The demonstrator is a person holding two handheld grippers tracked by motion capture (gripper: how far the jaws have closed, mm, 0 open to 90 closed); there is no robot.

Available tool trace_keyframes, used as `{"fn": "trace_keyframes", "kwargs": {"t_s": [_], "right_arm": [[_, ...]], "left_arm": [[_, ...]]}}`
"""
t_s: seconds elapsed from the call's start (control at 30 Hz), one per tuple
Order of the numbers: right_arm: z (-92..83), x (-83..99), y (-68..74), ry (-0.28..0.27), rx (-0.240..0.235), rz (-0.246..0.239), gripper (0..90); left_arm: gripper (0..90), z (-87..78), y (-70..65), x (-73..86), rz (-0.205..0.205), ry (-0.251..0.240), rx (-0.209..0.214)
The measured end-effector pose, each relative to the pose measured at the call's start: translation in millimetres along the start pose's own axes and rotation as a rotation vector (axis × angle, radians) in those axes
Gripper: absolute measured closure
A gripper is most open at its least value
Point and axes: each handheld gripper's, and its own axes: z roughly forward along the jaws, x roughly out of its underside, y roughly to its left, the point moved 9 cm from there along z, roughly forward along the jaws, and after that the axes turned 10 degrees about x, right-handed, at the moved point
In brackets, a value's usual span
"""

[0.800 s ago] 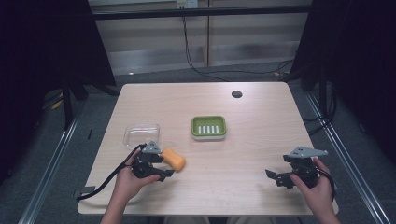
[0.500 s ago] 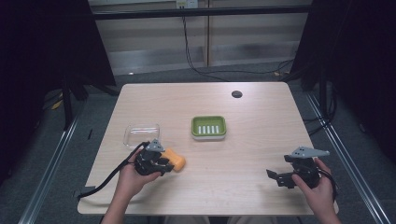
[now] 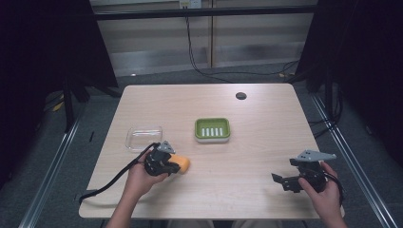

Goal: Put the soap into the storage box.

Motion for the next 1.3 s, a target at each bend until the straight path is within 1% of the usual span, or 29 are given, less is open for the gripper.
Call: {"fn": "trace_keyframes", "kwargs": {"t_s": [0.03,0.07,0.13,0.2,0.33,0.37,0.4,0.43,0.47,0.5,0.53,0.57,0.6,0.63,0.67,0.7,0.73,0.77,0.87,0.9,0.93,0.97,1.0,1.03,1.1,1.13,1.17,1.2,1.3], "right_arm": [[0.4,-0.5,0.4,-0.001,0.0,-0.004,5.7],[0.6,-0.7,0.9,-0.002,-0.002,-0.004,5.6],[0.9,-0.7,1.5,0.0,-0.005,-0.006,5.6],[2.3,-0.6,2.5,0.002,-0.007,-0.011,5.7],[3.1,0.0,3.8,0.008,-0.014,-0.014,5.6],[3.0,0.1,3.9,0.009,-0.017,-0.016,5.6],[3.1,0.4,4.0,0.01,-0.019,-0.016,5.6],[3.3,0.7,3.6,0.008,-0.018,-0.019,5.6],[3.6,1.0,3.2,0.009,-0.016,-0.015,5.7],[3.6,1.3,3.2,0.009,-0.019,-0.014,5.7],[3.8,1.5,2.6,0.01,-0.019,-0.012,5.7],[3.8,1.5,2.6,0.01,-0.019,-0.012,5.7],[3.9,1.6,2.8,0.011,-0.023,-0.013,5.7],[3.9,1.9,3.5,0.016,-0.026,-0.014,5.6],[4.2,1.8,3.7,0.015,-0.027,-0.014,5.7],[4.2,1.8,3.7,0.015,-0.027,-0.014,5.7],[4.2,1.7,4.4,0.015,-0.03,-0.012,5.7],[4.7,1.5,4.7,0.014,-0.032,-0.012,5.7],[5.1,1.7,5.8,0.02,-0.035,-0.01,5.6],[5.3,1.6,6.1,0.019,-0.037,-0.009,5.6],[5.9,1.3,7.2,0.017,-0.041,-0.011,5.6],[5.9,1.3,7.2,0.017,-0.041,-0.011,5.6],[6.2,2.1,7.7,0.022,-0.04,-0.012,5.6],[6.2,2.1,7.7,0.022,-0.04,-0.012,5.6],[6.6,3.0,7.9,0.029,-0.042,-0.012,5.6],[6.9,3.2,8.1,0.03,-0.042,-0.011,5.7],[7.6,3.2,8.4,0.029,-0.044,-0.016,5.6],[8.0,3.3,8.9,0.029,-0.045,-0.016,5.6],[7.8,3.1,9.6,0.032,-0.046,-0.013,5.6]], "left_arm": [[80.5,0.4,-0.9,-3.6,-0.005,-0.011,0.003],[80.5,0.4,-0.5,-5.5,0.007,-0.009,0.004],[80.5,0.9,-0.3,-7.6,0.009,-0.013,0.003],[80.3,1.7,0.5,-10.8,0.001,-0.014,0.004],[79.9,3.4,5.5,-15.2,0.003,-0.028,0.012],[78.3,2.7,6.4,-15.2,-0.004,-0.026,0.011],[78.3,1.8,8.1,-15.5,0.004,-0.022,0.013],[78.3,1.7,8.6,-16.8,-0.005,-0.033,0.013],[78.2,-0.6,10.7,-16.7,0.004,-0.023,0.008],[77.6,-1.8,11.6,-18.2,-0.001,-0.036,0.005],[72.7,-4.1,13.0,-19.0,-0.001,-0.038,0.0],[72.7,-5.6,14.7,-20.2,0.013,-0.042,-0.002],[67.3,-6.6,16.2,-20.8,0.027,-0.042,-0.004],[56.9,-7.0,17.4,-21.5,0.026,-0.047,-0.009],[50.9,-7.2,18.5,-21.1,0.033,-0.037,-0.004],[50.9,-6.5,20.0,-20.6,0.035,-0.029,-0.009],[38.1,-5.7,22.2,-19.9,0.038,-0.018,-0.016],[38.1,-4.4,23.7,-19.1,0.031,-0.009,-0.021],[30.1,1.0,26.4,-16.6,0.039,0.022,-0.018],[28.6,2.9,27.7,-15.1,0.042,0.042,-0.021],[27.1,5.9,28.1,-14.5,0.043,0.046,-0.018],[27.1,6.1,29.8,-13.6,0.055,0.063,-0.022],[27.2,8.1,30.5,-13.6,0.04,0.058,-0.025],[27.2,8.8,31.8,-12.9,0.045,0.07,-0.027],[28.1,10.4,32.9,-12.5,0.039,0.079,-0.034],[28.5,11.2,32.9,-12.3,0.061,0.105,-0.037],[29.5,12.6,32.3,-12.5,0.068,0.118,-0.044],[29.8,13.8,31.8,-12.4,0.083,0.152,-0.053],[32.8,16.4,29.3,-17.6,0.084,0.175,-0.051]]}}
